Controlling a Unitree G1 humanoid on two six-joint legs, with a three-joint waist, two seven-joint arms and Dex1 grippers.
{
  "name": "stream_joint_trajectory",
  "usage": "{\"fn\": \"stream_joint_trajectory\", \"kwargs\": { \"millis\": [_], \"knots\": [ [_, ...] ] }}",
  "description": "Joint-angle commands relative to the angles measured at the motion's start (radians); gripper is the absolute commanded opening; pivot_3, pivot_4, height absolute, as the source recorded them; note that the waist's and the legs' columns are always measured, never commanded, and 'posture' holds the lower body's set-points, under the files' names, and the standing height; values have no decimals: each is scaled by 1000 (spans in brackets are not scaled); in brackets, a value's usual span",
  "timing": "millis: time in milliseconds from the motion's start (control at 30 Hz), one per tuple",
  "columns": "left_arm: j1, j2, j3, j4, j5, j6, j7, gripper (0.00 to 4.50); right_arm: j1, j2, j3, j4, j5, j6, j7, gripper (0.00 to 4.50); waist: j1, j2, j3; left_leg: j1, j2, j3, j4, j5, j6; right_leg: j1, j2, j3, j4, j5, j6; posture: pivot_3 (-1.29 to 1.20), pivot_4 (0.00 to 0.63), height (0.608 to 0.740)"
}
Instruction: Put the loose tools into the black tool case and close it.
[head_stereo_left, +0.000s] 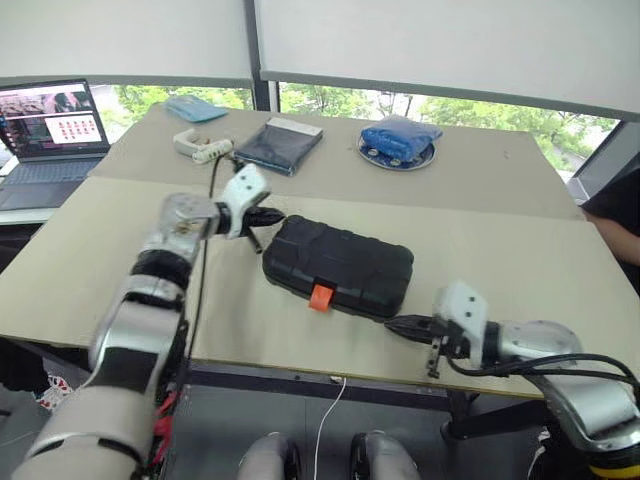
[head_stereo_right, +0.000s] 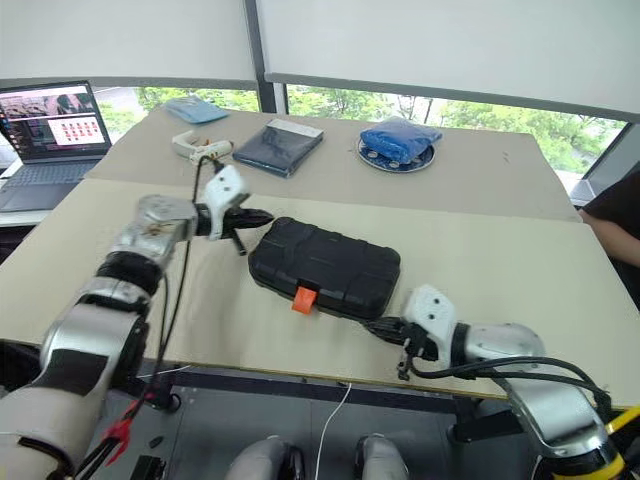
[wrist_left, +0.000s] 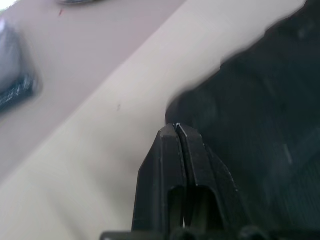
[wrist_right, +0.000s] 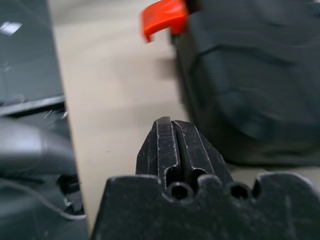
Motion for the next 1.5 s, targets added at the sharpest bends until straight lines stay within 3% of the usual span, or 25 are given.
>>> {"fn": "stream_joint_trajectory", "kwargs": {
  "millis": [33,133,300,533,700,933,1067,1300,1500],
  "knots": [
    [-78,-47,5,99,66,-53,169,0,-42,1,42,-9,-22,-3,28,45,-7,0,0,0,0,0,-1,0,0,0,0,0,0,0,0,0,150,718],
    [-97,-86,-17,139,124,-68,201,0,-75,17,76,22,-58,9,13,45,-6,-1,1,0,0,0,-1,0,0,0,0,-1,-1,0,2,0,150,718],
    [-63,-95,-89,164,232,-88,93,0,-118,65,67,104,-141,-12,-74,45,-5,-1,0,2,1,0,3,0,0,1,-2,0,1,-5,9,0,150,718],
    [-8,-22,-158,157,301,-133,-296,0,-116,65,-12,172,-201,-47,-144,45,-13,1,-5,5,2,0,5,-1,1,2,-4,1,5,-4,7,0,150,718],
    [-6,23,-112,132,239,-123,-536,0,-71,48,-80,147,-156,-37,-116,45,-21,7,-15,7,2,0,5,-2,1,3,-4,1,6,-4,7,0,150,718],
    [-91,-6,36,147,182,-26,-73,0,18,38,-78,20,-75,0,-34,45,-22,7,-17,7,3,-1,6,-5,3,3,-4,3,9,-6,7,0,150,718],
    [-95,-26,19,155,231,-24,97,0,-2,58,-66,1,-63,23,-38,45,-21,4,-15,7,3,-1,7,-5,3,2,-4,3,11,-6,7,0,150,718],
    [-85,-66,-57,175,342,-7,272,0,-39,72,-54,-15,-34,55,-28,45,-11,1,-14,4,1,0,7,-5,3,0,-5,2,11,-6,7,0,150,718],
    [-95,-110,12,179,297,-20,302,0,-56,83,-39,2,-47,58,-35,45,-3,-3,-12,3,1,0,7,-5,4,0,-6,2,10,-6,7,0,150,718]
  ]
}}
